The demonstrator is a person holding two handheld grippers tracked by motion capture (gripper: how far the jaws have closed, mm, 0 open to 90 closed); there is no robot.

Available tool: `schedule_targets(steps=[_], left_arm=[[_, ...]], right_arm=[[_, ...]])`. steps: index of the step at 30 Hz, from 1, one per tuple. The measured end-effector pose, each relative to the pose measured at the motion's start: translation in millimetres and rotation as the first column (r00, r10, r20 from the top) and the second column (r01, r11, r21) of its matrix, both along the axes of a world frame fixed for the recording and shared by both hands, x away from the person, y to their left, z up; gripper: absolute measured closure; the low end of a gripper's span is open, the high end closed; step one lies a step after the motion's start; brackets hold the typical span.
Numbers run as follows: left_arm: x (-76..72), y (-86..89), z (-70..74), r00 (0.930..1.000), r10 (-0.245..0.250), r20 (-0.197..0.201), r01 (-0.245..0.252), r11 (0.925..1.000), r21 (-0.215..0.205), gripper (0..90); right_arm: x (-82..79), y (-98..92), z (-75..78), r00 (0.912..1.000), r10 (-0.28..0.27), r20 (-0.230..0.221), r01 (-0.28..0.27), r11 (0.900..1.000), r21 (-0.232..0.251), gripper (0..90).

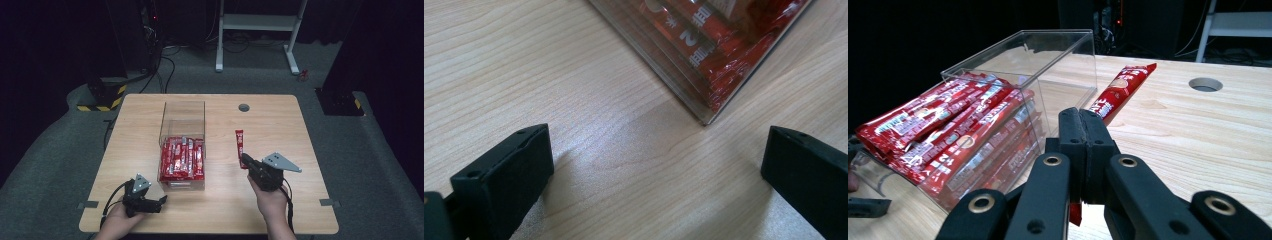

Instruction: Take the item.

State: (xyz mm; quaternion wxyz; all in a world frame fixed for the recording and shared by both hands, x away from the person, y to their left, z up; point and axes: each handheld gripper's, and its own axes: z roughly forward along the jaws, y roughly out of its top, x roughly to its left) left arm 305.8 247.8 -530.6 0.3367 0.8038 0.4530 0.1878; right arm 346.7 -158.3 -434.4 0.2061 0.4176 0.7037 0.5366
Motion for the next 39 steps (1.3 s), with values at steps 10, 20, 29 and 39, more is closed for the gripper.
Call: schedule_targets(steps=[10,20,29,39], left_arm=[[0.1,0.3,0.0,1.0,-0.002,0.0,0.002,1.0,0.001,0.7],[-0.1,0.0,-0.1,1.0,0.0,-0.001,0.0,1.0,-0.002,0.7],[0.1,0.6,0.0,1.0,-0.002,0.0,0.002,1.0,-0.003,0.7],[0.1,0.6,0.0,1.0,-0.002,0.0,0.002,1.0,-0.002,0.7]], right_arm=[[8.3,-8.1,-12.3,0.9983,-0.051,-0.026,0.05,0.998,-0.046,89.9],[21.4,-8.6,-16.2,0.9952,-0.079,-0.058,0.072,0.991,-0.115,89.9],[48.0,-10.7,-15.4,0.9912,-0.098,-0.089,0.083,0.984,-0.159,89.9],[74.2,-12.0,-33.4,0.9831,-0.112,-0.144,0.085,0.979,-0.186,89.9]])
